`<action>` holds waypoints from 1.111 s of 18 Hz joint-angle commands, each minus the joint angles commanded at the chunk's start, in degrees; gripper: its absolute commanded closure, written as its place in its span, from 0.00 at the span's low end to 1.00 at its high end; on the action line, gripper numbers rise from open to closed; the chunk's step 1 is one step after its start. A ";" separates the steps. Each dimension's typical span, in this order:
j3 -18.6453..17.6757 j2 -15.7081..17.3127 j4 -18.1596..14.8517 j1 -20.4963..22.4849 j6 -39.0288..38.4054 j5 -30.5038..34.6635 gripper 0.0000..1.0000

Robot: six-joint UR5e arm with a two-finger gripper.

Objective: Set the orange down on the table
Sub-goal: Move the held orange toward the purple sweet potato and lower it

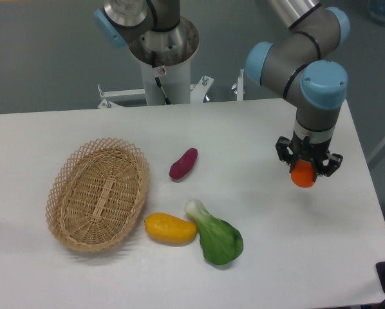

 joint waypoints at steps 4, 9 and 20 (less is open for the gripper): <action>-1.33 -0.52 0.62 -1.84 -2.74 -0.18 0.81; -1.68 -2.11 0.53 -4.56 -4.92 -0.62 0.81; -5.10 -1.85 0.88 -9.23 -8.37 -0.35 0.47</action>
